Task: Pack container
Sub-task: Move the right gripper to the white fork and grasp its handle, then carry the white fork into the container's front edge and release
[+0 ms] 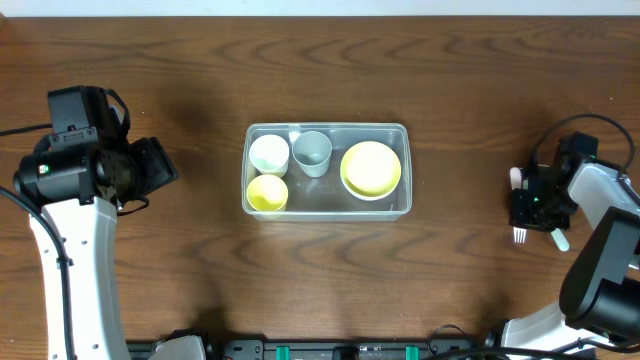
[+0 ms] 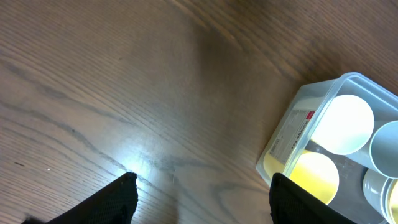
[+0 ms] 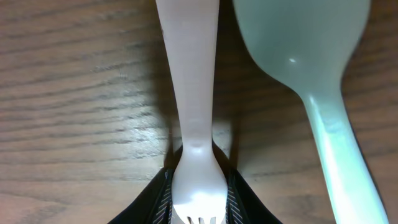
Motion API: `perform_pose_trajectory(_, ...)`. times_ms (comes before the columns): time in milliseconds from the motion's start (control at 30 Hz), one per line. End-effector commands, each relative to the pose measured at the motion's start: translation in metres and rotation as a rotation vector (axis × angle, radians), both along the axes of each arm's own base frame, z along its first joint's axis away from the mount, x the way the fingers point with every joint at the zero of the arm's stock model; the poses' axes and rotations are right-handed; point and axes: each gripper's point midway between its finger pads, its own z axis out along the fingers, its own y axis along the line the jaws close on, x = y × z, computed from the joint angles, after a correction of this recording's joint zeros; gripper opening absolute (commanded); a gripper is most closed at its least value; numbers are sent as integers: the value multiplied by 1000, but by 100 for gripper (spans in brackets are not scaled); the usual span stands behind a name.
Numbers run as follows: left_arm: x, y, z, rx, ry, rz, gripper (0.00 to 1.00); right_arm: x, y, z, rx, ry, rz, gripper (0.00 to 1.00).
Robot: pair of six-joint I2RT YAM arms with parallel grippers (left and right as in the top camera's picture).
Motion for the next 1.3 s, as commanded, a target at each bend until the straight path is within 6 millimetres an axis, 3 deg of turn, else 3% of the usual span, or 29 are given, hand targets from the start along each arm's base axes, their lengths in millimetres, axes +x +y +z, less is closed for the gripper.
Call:
perform_pose_trajectory(0, -1, 1, 0, -3, 0, 5, 68, 20, 9, 11, -1, -35, 31, 9)
perform_pose_trajectory(100, -1, 1, 0, -3, 1, 5, 68, 40, 16, 35, -14, -77, 97, 9)
perform_pose_trajectory(233, -1, 1, 0, -3, 1, 5, 68, 71, 37, 86, -25, -183, 217, 10)
perform_pose_trajectory(300, -1, 0, 0, -4, 2, 5, 68, 85, 59, 119, 1, -268, 327, 12)
perform_pose_trajectory(433, -2, 0, 0, -4, 5, 5, 68, 103, 125, 195, 31, -489, 633, 11)
perform_pose_trajectory(533, -2, 0, 0, -4, 4, 5, 68, 99, 177, 234, 2, -607, 890, 8)
perform_pose_trajectory(600, -2, 0, 0, -4, 4, 5, 68, 89, 210, 246, -7, -651, 1069, 12)
perform_pose_trajectory(667, -2, 0, 0, -4, 5, 5, 68, 76, 244, 248, -18, -670, 1250, 18)
perform_pose_trajectory(867, -3, 0, -1, -5, 9, 5, 68, 53, 304, 226, -37, -613, 1492, 9)
perform_pose_trajectory(1100, -3, 0, -1, -5, 8, 5, 68, 35, 343, 183, 51, -491, 1602, 11)
perform_pose_trajectory(1267, -3, 0, -1, -5, 8, 5, 68, 23, 353, 154, 81, -389, 1645, 11)
